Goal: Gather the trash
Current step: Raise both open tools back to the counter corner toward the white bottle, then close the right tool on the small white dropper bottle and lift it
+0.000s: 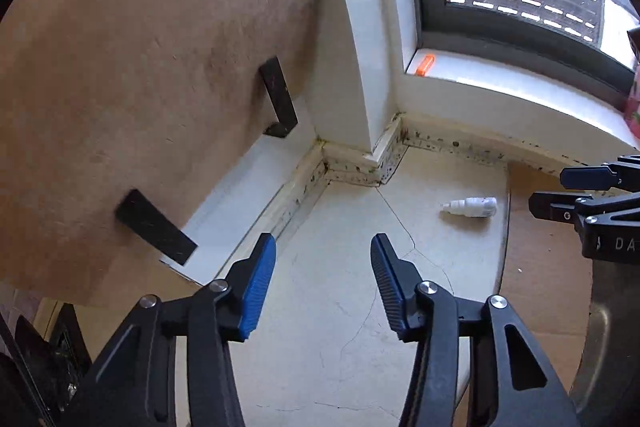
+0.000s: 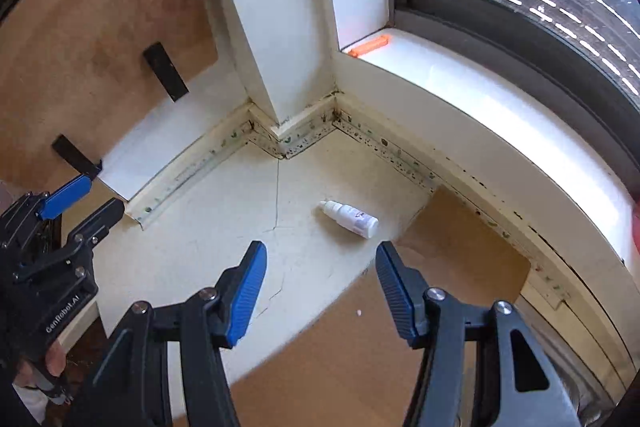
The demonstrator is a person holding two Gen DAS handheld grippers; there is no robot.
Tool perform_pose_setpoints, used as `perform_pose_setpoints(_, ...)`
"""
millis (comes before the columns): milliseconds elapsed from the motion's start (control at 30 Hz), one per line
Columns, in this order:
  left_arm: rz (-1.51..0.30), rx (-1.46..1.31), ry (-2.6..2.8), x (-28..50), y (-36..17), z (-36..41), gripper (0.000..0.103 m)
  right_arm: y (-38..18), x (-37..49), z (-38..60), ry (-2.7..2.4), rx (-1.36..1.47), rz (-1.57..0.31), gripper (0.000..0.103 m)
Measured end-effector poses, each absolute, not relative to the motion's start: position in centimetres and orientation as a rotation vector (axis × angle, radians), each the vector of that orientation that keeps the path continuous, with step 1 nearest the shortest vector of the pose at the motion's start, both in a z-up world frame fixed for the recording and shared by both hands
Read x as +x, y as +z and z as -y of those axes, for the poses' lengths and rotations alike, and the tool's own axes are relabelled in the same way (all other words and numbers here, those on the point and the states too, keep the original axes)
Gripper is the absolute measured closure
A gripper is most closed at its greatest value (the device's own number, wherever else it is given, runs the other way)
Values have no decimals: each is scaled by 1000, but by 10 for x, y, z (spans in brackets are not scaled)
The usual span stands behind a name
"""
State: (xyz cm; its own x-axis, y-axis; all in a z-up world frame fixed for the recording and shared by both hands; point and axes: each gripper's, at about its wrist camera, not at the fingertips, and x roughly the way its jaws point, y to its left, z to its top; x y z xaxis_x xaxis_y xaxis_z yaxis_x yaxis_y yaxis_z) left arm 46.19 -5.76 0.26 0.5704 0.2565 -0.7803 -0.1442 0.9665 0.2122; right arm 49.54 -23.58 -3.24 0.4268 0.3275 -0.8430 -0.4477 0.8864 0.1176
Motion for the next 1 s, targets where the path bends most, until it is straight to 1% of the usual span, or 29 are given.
perform_pose_setpoints(100,-994,100,266,479,-26,51,57,-71,522,231,518,-178,-1046,46)
perform_pose_setpoints(200,-1035,93,300,491,-49,44,57,-97,539,222,543,-222,-1059,46)
perform_pose_setpoints(367,-1091,71,330,505,-75,30,57,-117,554,209,559,-290,-1049,46)
perform_pose_setpoints(567,-1120,61,342,513,-91,27,57,-131,565,198,589,-371,-1054,46)
perform_pose_setpoints(600,-1124,60,342,514,-91,27,57,-133,566,197,592,-377,-1059,51)
perform_pose_setpoints(633,-1126,61,341,514,-91,28,57,-136,567,196,599,-375,-1071,62)
perform_pose_setpoints(667,-1129,63,341,514,-92,29,57,-139,568,195,609,-372,-1087,68)
perform_pose_setpoints(700,-1131,65,340,514,-91,30,57,-141,568,195,609,-374,-1097,78)
perform_pose_setpoints(733,-1132,65,341,513,-92,31,57,-138,567,195,602,-377,-1077,79)
perform_pose_setpoints(867,-1132,61,332,509,-87,32,57,-132,568,198,607,-315,-1104,79)
perform_pose_setpoints(1000,-1119,75,312,499,-76,36,57,-115,557,202,601,-241,-1116,79)
